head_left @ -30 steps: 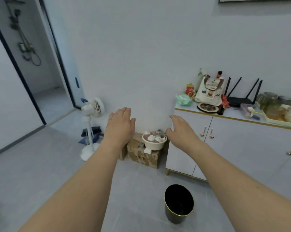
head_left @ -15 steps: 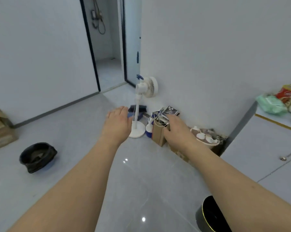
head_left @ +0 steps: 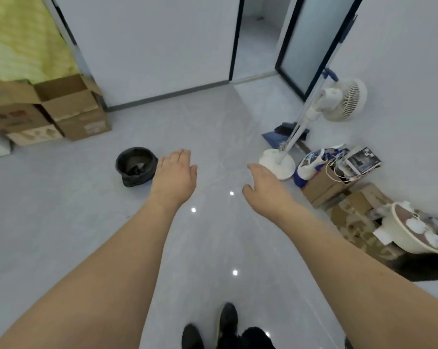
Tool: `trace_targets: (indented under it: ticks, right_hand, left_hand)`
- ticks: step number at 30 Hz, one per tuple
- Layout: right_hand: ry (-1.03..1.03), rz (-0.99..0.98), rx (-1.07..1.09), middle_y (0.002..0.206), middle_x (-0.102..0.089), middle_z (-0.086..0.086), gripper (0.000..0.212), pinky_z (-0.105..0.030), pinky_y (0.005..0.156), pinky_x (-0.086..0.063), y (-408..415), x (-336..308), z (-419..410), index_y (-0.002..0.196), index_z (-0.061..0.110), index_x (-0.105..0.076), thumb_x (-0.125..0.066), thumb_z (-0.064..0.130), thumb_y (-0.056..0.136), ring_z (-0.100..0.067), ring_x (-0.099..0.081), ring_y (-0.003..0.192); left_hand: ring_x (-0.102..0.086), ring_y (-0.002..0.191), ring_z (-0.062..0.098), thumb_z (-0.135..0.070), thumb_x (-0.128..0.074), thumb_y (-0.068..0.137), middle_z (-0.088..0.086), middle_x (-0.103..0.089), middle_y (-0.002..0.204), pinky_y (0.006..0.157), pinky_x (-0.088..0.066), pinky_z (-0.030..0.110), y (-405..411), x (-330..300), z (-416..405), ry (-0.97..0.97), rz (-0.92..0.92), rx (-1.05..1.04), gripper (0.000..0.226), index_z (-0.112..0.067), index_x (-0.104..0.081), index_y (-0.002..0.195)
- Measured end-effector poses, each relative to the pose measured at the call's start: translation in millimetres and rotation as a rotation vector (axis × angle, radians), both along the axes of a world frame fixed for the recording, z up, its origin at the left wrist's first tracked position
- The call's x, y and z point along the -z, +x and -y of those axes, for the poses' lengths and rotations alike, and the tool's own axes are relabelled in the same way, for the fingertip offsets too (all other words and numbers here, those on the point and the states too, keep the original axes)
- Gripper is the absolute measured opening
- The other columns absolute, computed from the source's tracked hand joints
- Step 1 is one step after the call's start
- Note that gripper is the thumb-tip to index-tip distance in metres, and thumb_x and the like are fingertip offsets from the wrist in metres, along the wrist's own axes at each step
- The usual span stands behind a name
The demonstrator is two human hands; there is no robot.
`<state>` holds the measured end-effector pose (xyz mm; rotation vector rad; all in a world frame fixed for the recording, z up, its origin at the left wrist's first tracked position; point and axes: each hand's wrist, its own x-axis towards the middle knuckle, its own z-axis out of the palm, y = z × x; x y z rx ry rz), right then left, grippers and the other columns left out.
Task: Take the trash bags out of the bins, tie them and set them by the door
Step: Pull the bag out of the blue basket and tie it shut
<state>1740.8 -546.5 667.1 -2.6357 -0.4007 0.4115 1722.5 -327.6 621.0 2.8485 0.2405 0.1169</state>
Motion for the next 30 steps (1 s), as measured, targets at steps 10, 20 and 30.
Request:
trace_targets:
  ticks: [10,20,30]
  right_hand:
    - [0.019,-0.118,-0.206,0.158,-0.026,-0.01,0.058,-0.029,0.116,-0.016,120,56,-166,0.151,0.006,-0.025,-0.043,0.021,0.098,-0.023,-0.022,0.145]
    - [0.012,-0.29,-0.252,0.159,-0.023,-0.007,0.058,-0.028,0.116,-0.016,209,89,-327,0.152,0.008,-0.022,-0.041,0.018,0.098,-0.02,-0.02,0.146]
    - [0.128,-0.569,-0.044,0.159,-0.024,-0.003,0.059,-0.032,0.115,-0.023,291,154,-443,0.153,0.015,-0.022,-0.042,0.024,0.099,-0.019,-0.026,0.144]
  left_hand:
    - [-0.044,0.13,0.028,-0.025,-0.043,0.099,0.011,-0.049,0.141,0.112,-0.028,0.045,63,51,-152,-0.028,-0.074,-0.223,0.044,-0.005,-0.046,0.138]
    - [-0.041,0.134,0.026,-0.028,-0.037,0.101,0.011,-0.046,0.145,0.113,-0.028,0.044,120,109,-295,-0.131,-0.209,-0.365,0.046,-0.006,-0.04,0.141]
    - [-0.036,0.137,0.025,-0.026,-0.037,0.103,0.011,-0.036,0.151,0.111,-0.028,0.034,198,148,-404,-0.57,-0.207,-0.684,0.047,-0.005,-0.036,0.144]
